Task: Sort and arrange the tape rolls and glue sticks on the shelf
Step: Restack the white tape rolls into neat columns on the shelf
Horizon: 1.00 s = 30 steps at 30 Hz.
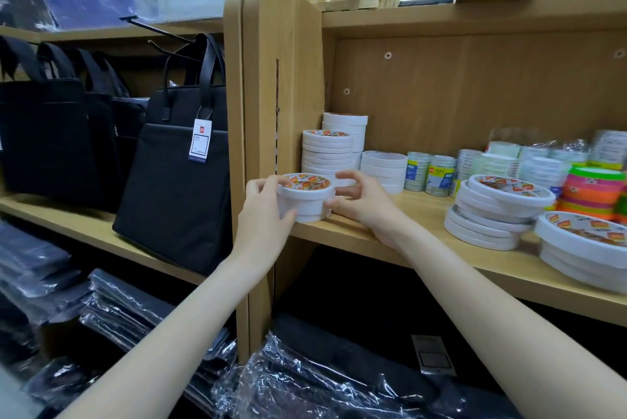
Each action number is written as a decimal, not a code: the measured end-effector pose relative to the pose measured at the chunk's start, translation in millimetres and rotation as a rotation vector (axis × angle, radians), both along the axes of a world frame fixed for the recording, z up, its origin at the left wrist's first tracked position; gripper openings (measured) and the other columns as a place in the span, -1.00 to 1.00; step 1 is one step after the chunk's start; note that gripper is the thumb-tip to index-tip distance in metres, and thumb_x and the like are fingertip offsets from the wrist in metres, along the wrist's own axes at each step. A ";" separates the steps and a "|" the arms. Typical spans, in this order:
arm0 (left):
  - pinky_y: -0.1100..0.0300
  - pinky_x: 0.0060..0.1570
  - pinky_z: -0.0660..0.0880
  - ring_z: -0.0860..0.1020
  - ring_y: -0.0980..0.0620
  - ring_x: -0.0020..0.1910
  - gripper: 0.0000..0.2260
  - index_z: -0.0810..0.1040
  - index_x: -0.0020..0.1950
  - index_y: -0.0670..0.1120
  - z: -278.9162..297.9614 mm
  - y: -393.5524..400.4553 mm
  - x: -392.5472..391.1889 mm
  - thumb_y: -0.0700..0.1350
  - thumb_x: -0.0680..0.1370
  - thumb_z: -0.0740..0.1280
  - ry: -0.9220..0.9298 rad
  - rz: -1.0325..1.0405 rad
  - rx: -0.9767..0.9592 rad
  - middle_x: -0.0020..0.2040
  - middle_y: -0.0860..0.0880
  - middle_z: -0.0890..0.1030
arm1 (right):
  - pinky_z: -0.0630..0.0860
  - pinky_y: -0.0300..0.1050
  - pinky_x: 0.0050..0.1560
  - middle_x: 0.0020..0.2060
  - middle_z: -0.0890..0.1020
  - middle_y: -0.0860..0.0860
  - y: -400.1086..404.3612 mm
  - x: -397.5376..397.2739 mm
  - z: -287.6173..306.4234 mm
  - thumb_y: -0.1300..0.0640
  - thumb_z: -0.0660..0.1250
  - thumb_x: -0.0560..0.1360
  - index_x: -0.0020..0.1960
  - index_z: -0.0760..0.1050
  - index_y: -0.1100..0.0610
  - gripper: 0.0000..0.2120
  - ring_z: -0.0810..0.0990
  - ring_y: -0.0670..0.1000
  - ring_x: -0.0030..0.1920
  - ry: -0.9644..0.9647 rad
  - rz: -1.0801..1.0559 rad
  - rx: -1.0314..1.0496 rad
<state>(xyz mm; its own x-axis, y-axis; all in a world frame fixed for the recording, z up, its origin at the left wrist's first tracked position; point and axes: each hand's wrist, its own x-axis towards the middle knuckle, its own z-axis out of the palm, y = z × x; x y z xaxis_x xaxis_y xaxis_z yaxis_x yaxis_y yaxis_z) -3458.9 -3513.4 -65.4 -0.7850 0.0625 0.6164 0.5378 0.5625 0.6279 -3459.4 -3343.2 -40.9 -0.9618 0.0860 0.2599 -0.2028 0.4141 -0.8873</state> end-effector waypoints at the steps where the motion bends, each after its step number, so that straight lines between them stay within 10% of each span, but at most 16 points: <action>1: 0.26 0.10 0.45 0.47 0.02 0.19 -0.59 0.38 0.32 -0.08 -2.4 1.5 0.8 -0.19 0.49 0.38 0.002 0.002 -0.004 0.26 -0.09 0.36 | 0.42 -0.18 0.13 0.16 0.57 0.10 -0.7 0.8 -0.4 0.21 0.47 0.38 0.29 0.38 0.12 -0.48 0.52 0.00 0.18 0.006 -0.015 0.040; 30: 0.20 0.08 0.42 0.45 -0.05 0.16 -0.52 0.18 0.50 -0.08 -1.4 23.3 9.2 -0.18 0.59 0.22 -0.054 0.169 -0.104 0.25 -0.15 0.34 | 0.47 -0.11 0.19 0.17 0.57 0.09 -13.0 5.0 1.9 0.04 0.47 0.39 0.27 0.45 0.22 -0.48 0.56 0.02 0.09 -0.019 -0.150 0.023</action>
<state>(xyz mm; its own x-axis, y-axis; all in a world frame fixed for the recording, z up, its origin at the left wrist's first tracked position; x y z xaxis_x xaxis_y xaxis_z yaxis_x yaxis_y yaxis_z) -3449.7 -3490.2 -66.8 -0.8211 -0.0122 0.5706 0.3975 0.7052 0.5871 -3454.4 -3356.1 -39.0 -0.9434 0.2236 0.2451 -0.1201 0.4586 -0.8805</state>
